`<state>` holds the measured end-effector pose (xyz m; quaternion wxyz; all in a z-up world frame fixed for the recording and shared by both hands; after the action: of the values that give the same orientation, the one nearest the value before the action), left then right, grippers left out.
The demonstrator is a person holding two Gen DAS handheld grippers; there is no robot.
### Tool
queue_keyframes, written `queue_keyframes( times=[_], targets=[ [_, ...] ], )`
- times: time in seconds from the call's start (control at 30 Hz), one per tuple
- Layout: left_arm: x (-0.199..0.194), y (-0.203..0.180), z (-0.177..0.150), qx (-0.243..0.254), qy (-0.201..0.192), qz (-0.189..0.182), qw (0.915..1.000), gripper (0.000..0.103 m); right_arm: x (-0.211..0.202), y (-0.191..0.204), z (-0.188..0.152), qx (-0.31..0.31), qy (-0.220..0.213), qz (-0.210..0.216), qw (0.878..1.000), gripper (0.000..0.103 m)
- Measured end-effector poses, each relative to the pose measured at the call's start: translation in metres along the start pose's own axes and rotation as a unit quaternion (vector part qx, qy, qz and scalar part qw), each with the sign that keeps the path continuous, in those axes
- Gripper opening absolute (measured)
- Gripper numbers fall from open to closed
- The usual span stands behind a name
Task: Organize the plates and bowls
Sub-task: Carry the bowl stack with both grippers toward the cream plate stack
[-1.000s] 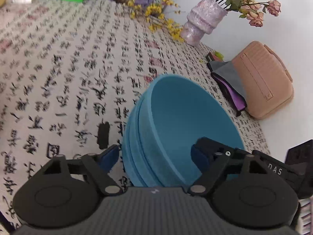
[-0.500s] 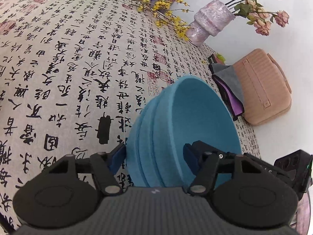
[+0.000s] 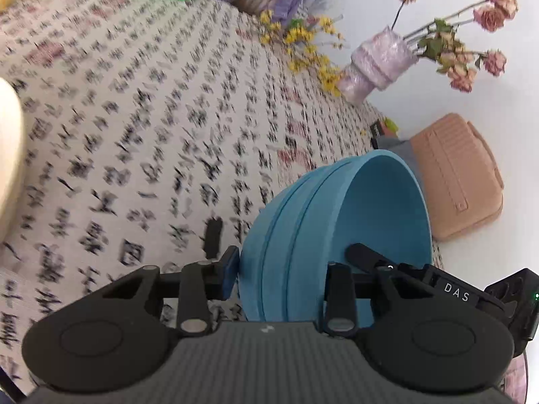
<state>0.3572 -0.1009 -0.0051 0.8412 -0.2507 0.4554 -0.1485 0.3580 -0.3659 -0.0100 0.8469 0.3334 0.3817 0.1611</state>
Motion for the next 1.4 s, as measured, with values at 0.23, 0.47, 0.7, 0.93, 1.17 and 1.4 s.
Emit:
queue_keyframes(
  times=[0.23, 0.47, 0.7, 0.93, 1.17, 1.4],
  targets=[
    [-0.051, 0.028, 0.017, -0.012, -0.07, 0.026, 0.9972, 0.036, 0.026, 0.06, 0.0, -0.044, 0.016, 0.024, 0.999, 0.034],
    [-0.11, 0.093, 0.041, -0.055, -0.102, 0.076, 0.9903, 0.035, 0.086, 0.142, -0.016, -0.092, 0.061, 0.054, 0.992, 0.034],
    [-0.166, 0.162, 0.057, -0.1, -0.113, 0.115, 0.9818, 0.036, 0.139, 0.214, -0.052, -0.106, 0.111, 0.084, 0.984, 0.034],
    [-0.182, 0.209, 0.049, -0.139, -0.094, 0.119, 0.9786, 0.035, 0.163, 0.241, -0.083, -0.109, 0.153, 0.071, 0.98, 0.034],
    [-0.177, 0.232, 0.045, -0.161, -0.077, 0.104, 0.9783, 0.036, 0.173, 0.243, -0.096, -0.103, 0.167, 0.048, 0.979, 0.034],
    [-0.174, 0.239, 0.051, -0.154, -0.082, 0.079, 0.9814, 0.046, 0.183, 0.248, -0.095, -0.11, 0.156, 0.036, 0.981, 0.035]
  ],
)
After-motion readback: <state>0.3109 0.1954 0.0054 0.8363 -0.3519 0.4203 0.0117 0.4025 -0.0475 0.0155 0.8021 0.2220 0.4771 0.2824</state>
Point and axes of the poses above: each gripper's, at about its wrist camera, not at the fingertips, and x roughly the way its jaws point, y to its left, z to its top, the point moved 3 cm from there along x, roughly the way its jaws point, and after that the axes turned 1 degree about z, right-handed, at the moved point
